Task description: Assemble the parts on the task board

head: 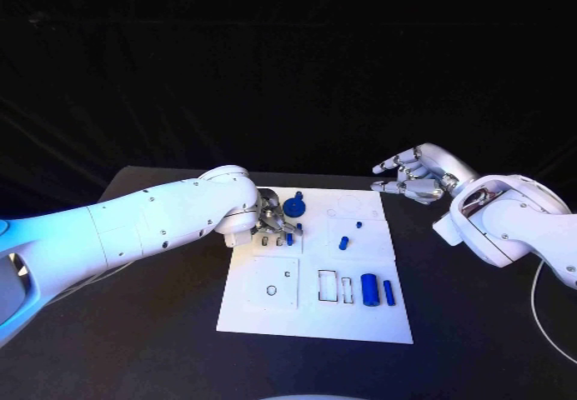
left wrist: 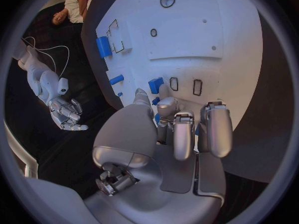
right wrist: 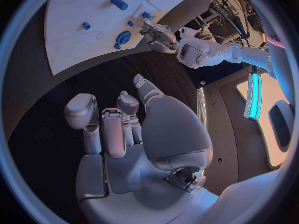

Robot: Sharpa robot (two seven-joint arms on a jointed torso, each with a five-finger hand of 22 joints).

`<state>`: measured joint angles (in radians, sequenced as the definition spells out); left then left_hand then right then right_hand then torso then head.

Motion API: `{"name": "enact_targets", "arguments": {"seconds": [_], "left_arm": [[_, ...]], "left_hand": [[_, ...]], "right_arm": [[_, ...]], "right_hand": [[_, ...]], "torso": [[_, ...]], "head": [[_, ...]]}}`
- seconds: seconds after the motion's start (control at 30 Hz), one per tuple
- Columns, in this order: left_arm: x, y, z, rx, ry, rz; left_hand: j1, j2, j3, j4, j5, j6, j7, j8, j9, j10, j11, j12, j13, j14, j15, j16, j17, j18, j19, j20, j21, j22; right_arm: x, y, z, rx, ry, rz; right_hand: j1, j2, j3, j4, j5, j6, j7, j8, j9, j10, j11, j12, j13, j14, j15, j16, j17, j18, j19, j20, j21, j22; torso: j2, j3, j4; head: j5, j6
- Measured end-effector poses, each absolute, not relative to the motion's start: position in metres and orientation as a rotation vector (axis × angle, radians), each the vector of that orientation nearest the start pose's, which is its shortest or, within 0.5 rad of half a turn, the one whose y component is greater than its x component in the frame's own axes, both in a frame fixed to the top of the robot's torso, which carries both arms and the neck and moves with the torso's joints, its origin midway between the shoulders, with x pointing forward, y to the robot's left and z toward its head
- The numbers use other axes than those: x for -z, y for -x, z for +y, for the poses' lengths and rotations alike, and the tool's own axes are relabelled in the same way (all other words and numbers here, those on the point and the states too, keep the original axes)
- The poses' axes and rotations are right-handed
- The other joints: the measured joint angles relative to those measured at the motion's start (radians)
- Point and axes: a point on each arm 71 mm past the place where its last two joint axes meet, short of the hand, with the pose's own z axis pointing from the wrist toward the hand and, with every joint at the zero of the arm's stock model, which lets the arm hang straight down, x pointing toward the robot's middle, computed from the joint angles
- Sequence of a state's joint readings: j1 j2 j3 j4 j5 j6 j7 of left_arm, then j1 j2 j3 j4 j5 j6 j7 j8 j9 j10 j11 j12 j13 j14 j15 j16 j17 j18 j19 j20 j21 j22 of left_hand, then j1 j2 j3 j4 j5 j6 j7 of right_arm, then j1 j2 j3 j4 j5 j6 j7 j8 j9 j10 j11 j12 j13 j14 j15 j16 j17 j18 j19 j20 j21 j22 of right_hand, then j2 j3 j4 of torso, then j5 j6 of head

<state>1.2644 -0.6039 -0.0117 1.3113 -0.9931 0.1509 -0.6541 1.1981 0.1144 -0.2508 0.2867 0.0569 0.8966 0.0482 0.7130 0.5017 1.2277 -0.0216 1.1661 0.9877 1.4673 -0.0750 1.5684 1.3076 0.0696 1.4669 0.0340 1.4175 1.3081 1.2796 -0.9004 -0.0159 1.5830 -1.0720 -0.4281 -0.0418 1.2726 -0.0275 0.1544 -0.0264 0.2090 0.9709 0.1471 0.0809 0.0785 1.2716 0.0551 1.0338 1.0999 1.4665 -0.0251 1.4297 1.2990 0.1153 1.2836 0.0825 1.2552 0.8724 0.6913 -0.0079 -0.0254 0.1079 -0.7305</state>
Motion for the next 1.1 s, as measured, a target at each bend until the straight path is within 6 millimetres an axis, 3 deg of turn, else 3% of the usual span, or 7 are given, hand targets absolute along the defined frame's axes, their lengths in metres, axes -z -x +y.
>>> {"name": "enact_targets", "arguments": {"seconds": [0.5, 0.77, 0.97, 1.1], "left_arm": [[0.2040, -0.5242, 0.1590, 0.338, 0.265, 2.351], [0.2041, -0.5243, 0.1565, 0.337, 0.253, 2.356], [0.2032, -0.5238, 0.1552, 0.341, 0.244, 2.360], [0.2003, -0.5236, 0.1544, 0.349, 0.238, 2.356]], "left_hand": [[0.060, 0.011, 0.013, -0.013, 0.012, -0.015, 0.000, 0.015, 0.024, 0.000, 0.000, 0.004, 0.002, 0.000, 0.000, 0.000, 0.000, 0.000, 0.000, 0.000, 0.004, 0.000], [0.130, 0.042, 0.066, -0.048, 0.012, -0.023, -0.005, 0.019, 0.035, 0.000, 0.000, 0.004, 0.003, 0.000, -0.007, 0.000, 0.000, 0.000, 0.000, -0.007, 0.004, 0.000], [0.165, 0.041, 0.090, -0.065, 0.012, -0.028, -0.007, 0.019, 0.038, 0.000, 0.000, 0.004, 0.003, 0.000, -0.007, 0.000, 0.000, 0.000, 0.000, -0.007, 0.008, 0.000], [0.238, 0.041, 0.138, -0.092, 0.052, -0.047, -0.011, 0.008, 0.036, -0.004, -0.011, 0.001, -0.002, 0.001, -0.016, 0.000, 0.000, 0.000, 0.000, -0.015, 0.008, 0.000]], "right_arm": [[0.1294, -0.4920, -0.2161, -0.859, -0.203, 1.560], [0.1296, -0.4916, -0.2164, -0.858, -0.202, 1.564], [0.1297, -0.4910, -0.2166, -0.856, -0.197, 1.568], [0.1298, -0.4909, -0.2167, -0.855, -0.195, 1.569]], "right_hand": [[0.000, 0.000, 0.000, 0.006, 0.000, 0.000, 0.000, 0.000, 0.000, 0.007, 0.000, 0.004, 0.002, 0.000, 0.000, -0.005, -0.001, 0.000, 0.000, 0.000, 0.000, 0.000], [0.000, 0.000, 0.000, 0.006, 0.004, 0.000, 0.000, 0.000, 0.000, 0.007, 0.000, 0.004, 0.004, 0.000, 0.000, -0.005, -0.001, 0.000, 0.000, 0.000, 0.000, 0.000], [0.000, 0.000, 0.000, 0.006, 0.004, 0.000, 0.000, 0.000, 0.000, 0.007, 0.000, 0.004, 0.004, 0.000, 0.000, -0.005, -0.001, 0.000, 0.000, 0.000, 0.000, 0.000], [-0.004, 0.004, 0.000, 0.006, 0.004, 0.000, 0.000, 0.000, 0.000, 0.007, 0.000, 0.004, 0.004, 0.000, 0.000, -0.005, -0.001, 0.000, 0.000, 0.000, 0.000, -0.001]], "torso": [[0.001, 0.0008, 0.0006], [0.001, 0.0013, 0.0003], [0.001, 0.0021, 0.0002], [0.001, 0.0020, 0.0005]], "head": [[-0.001, -0.006], [-0.003, -0.009], [-0.004, -0.012], [-0.006, -0.013]]}}
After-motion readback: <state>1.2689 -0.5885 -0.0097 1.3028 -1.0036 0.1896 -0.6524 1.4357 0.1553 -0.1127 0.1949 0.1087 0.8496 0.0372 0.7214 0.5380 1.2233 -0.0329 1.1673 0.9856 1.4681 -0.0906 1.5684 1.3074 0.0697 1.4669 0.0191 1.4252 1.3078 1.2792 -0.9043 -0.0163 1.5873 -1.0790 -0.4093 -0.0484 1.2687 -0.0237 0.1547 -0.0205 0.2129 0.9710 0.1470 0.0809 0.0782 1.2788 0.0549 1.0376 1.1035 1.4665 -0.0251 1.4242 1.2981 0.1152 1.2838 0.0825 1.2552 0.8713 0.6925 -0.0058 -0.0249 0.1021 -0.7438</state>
